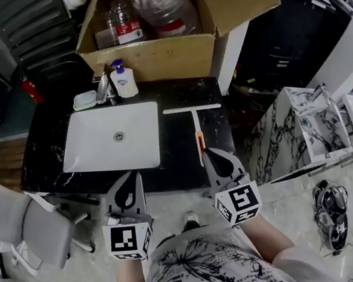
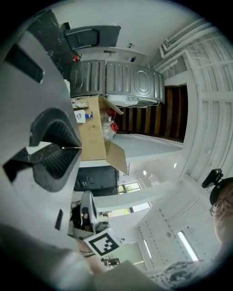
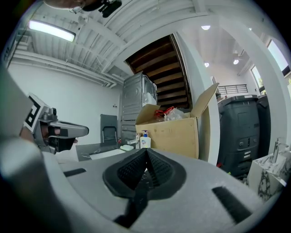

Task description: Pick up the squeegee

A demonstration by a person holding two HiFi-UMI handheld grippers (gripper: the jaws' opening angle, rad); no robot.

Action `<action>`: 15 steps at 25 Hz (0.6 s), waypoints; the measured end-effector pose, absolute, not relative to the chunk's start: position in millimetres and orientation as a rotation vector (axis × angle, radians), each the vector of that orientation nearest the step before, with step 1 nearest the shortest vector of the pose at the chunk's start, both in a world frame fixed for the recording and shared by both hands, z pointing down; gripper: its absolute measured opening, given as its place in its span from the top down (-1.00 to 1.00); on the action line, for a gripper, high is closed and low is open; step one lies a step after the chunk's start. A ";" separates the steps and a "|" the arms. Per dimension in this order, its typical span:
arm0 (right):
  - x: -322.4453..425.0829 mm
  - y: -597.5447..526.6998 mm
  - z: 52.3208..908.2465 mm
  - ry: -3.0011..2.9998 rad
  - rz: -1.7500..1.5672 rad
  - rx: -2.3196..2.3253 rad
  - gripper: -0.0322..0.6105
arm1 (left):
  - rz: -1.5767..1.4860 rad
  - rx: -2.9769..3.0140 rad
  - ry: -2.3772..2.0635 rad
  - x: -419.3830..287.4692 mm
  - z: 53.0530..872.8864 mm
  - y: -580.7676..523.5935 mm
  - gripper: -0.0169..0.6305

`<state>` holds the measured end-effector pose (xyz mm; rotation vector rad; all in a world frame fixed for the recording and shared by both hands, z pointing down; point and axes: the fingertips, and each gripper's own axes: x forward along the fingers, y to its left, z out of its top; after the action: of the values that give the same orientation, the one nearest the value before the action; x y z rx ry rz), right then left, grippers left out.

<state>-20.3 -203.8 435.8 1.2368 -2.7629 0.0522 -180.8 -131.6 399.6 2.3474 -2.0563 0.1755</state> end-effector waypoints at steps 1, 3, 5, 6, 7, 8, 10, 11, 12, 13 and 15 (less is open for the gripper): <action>-19.9 -214.8 436.4 -2.758 0.051 1.238 0.92 | 0.172 2.345 -2.054 -181.1 399.4 -142.4 0.91; -17.8 -235.3 437.9 -2.739 0.053 1.252 0.92 | 0.158 2.363 -2.027 -180.3 405.8 -162.6 0.91; -15.2 -251.5 439.1 -2.716 0.067 1.280 0.92 | 0.147 2.394 -1.986 -178.9 410.7 -180.8 0.91; -14.5 -257.8 440.1 -2.705 0.074 1.292 0.92 | 0.143 2.405 -1.970 -179.3 410.7 -189.2 0.91; -14.1 -263.4 441.6 -2.693 0.079 1.303 0.92 | 0.139 2.412 -1.958 -180.4 409.8 -197.4 0.91; -13.8 -269.0 443.6 -2.679 0.083 1.314 0.92 | 0.136 2.417 -1.949 -181.8 408.3 -205.6 0.91; -11.9 -280.4 447.9 -2.642 0.095 1.341 0.92 | 0.140 2.435 -1.923 -183.8 407.1 -221.9 0.91; -10.6 -286.2 450.5 -2.618 0.106 1.359 0.92 | 0.148 2.450 -1.904 -184.5 407.6 -229.7 0.91; -9.4 -292.1 453.7 -2.589 0.122 1.379 0.92 | 0.158 2.468 -1.882 -185.1 407.5 -237.5 0.91; -8.5 -297.8 457.8 -2.556 0.143 1.398 0.92 | 0.171 2.485 -1.859 -185.6 406.5 -245.0 0.91; -8.0 -307.4 467.1 -2.486 0.191 1.433 0.92 | 0.191 2.526 -1.802 -187.4 406.2 -258.5 0.91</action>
<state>-8.0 -307.4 467.1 1.4326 -2.4861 0.1915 -187.4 -258.5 406.2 2.5261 -1.8023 0.1908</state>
